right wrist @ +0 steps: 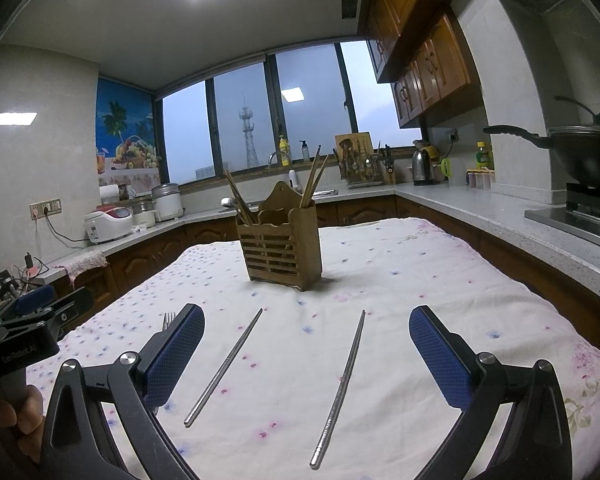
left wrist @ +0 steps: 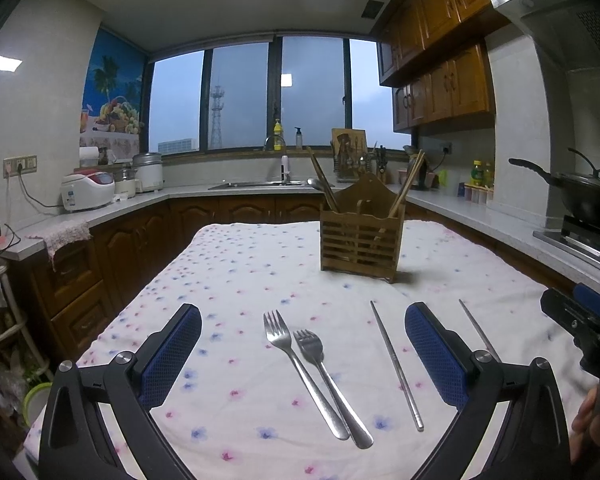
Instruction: Organize utensils
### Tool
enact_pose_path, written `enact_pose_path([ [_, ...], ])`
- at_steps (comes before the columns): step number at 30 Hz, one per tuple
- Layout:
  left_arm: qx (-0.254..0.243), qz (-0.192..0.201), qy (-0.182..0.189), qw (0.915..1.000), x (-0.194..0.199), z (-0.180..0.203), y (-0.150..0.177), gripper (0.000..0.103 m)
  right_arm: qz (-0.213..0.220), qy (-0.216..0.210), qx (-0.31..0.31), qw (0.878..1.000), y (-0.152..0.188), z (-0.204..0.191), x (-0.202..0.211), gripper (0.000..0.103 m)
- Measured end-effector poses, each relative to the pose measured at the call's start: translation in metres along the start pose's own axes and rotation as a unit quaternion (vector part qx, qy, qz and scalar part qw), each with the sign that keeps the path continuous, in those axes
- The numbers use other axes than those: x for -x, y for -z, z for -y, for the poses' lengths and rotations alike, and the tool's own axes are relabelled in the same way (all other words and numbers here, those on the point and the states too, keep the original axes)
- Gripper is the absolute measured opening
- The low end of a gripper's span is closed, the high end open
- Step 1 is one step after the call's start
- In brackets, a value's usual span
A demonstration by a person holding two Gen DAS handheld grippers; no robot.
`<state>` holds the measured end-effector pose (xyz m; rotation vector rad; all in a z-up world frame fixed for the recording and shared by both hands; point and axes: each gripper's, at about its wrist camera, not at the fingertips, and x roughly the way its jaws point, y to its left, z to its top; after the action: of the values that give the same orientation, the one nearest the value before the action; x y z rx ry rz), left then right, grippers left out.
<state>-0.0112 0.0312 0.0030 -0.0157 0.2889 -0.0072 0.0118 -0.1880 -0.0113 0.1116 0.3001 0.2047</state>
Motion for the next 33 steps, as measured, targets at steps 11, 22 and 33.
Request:
enact_pose_path([
  [11, 0.000, 0.000, -0.001, 1.0000, 0.0000, 0.0010, -0.0010, 0.102, 0.000, 0.001, 0.000, 1.000, -0.0004, -0.0011, -0.0006, 0.103],
  [22, -0.001, -0.002, 0.000, 1.0000, -0.0014, 0.0003, -0.0026, 0.102, -0.001, 0.002, -0.007, 1.000, -0.0006, -0.0064, 0.0005, 0.103],
  [33, -0.004, 0.000, 0.002, 1.0000, -0.0011, 0.0017, -0.0027, 0.102, 0.002, 0.003, -0.010, 1.000, -0.0013, -0.0027, 0.0004, 0.103],
])
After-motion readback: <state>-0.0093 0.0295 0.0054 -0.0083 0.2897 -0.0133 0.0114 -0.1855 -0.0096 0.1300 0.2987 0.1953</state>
